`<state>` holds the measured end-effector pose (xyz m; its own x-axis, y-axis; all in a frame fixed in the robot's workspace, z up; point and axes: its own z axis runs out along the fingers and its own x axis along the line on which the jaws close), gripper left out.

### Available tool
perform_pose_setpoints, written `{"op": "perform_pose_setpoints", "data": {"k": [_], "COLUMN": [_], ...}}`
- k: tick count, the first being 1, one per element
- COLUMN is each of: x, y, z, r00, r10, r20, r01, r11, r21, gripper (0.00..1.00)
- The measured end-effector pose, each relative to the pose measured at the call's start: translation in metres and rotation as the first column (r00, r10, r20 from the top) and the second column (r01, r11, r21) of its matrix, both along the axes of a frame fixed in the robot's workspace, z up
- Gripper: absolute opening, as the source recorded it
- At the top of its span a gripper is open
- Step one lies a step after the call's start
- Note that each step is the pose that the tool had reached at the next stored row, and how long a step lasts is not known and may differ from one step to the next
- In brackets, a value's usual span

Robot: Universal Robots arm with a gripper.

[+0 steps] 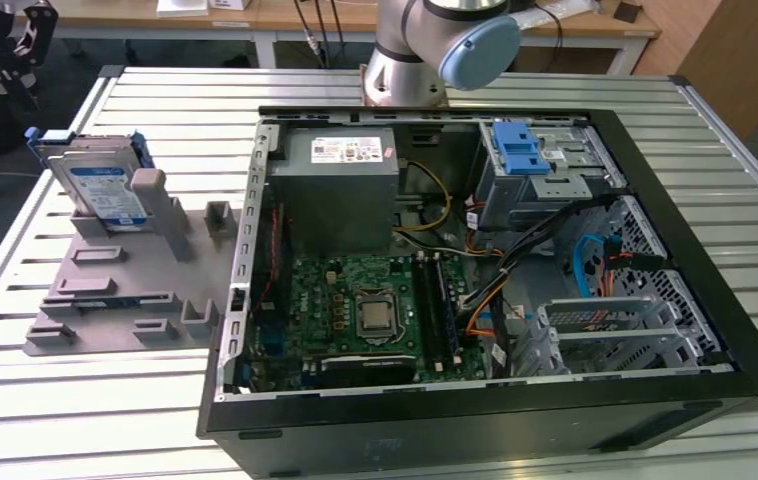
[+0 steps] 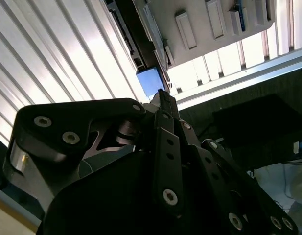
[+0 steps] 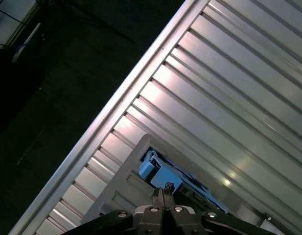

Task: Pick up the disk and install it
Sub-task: 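Pick up the disk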

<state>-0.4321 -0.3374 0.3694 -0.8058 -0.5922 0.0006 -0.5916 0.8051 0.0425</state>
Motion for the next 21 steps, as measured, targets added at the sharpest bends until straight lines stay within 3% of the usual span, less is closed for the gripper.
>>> {"op": "perform_pose_setpoints", "data": {"k": [13, 17, 21], "x": [0.0, 0.0, 0.0], "y": [0.0, 0.0, 0.0], "z": [0.0, -0.0001, -0.0002], "r00": [0.9958, 0.9889, 0.9771], "r10": [0.092, 0.149, 0.213], "r20": [0.0011, 0.0015, 0.0023], "r01": [-0.092, -0.149, -0.213], "r11": [0.9958, 0.9889, 0.9771], "r21": [0.0, 0.0, 0.0005], "gripper": [0.11, 0.11, 0.11]}}
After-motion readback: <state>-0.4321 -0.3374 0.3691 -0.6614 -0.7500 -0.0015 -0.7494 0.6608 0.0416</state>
